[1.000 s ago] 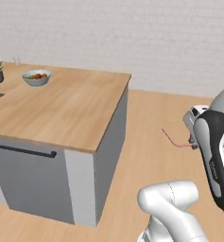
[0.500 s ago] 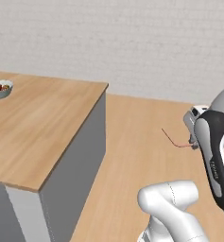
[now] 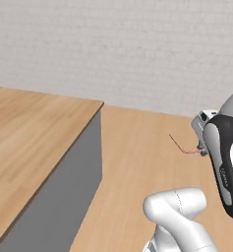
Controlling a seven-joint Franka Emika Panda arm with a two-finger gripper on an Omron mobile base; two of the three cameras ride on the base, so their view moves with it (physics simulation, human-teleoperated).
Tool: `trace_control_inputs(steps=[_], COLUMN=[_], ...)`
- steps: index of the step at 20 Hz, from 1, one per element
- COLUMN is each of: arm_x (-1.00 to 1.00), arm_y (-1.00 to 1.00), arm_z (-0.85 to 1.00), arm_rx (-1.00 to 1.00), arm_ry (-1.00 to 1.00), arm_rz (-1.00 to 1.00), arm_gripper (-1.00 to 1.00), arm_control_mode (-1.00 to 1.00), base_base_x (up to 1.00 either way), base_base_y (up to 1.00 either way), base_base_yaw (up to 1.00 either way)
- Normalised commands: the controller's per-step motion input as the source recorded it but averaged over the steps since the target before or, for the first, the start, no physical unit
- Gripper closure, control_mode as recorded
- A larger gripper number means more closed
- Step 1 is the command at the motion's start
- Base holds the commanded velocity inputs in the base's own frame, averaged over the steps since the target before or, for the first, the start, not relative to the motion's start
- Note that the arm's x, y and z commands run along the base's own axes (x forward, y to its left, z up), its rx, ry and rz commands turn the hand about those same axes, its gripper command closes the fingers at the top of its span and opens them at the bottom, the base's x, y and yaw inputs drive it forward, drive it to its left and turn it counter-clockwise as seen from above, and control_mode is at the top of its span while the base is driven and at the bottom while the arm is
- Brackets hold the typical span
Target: Take a straw from the drawer in front and place it inside the glass cup on the dining counter.
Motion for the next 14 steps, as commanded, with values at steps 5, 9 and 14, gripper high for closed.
trace_control_inputs(steps=[5, 9, 14], arm_x=[0.0, 0.0, 0.0], arm_y=[0.0, 0.0, 0.0], arm_z=[0.0, 0.0, 0.0], arm_rx=[0.0, 0.0, 0.0], arm_ry=[0.0, 0.0, 0.0], arm_rz=[0.0, 0.0, 0.0], arm_gripper=[1.0, 1.0, 1.0], arm_control_mode=[1.0, 1.0, 1.0], base_base_x=[0.95, 0.89, 0.89], base_base_y=[-0.64, -0.68, -0.69], base_base_yaw=[0.22, 0.28, 0.32])
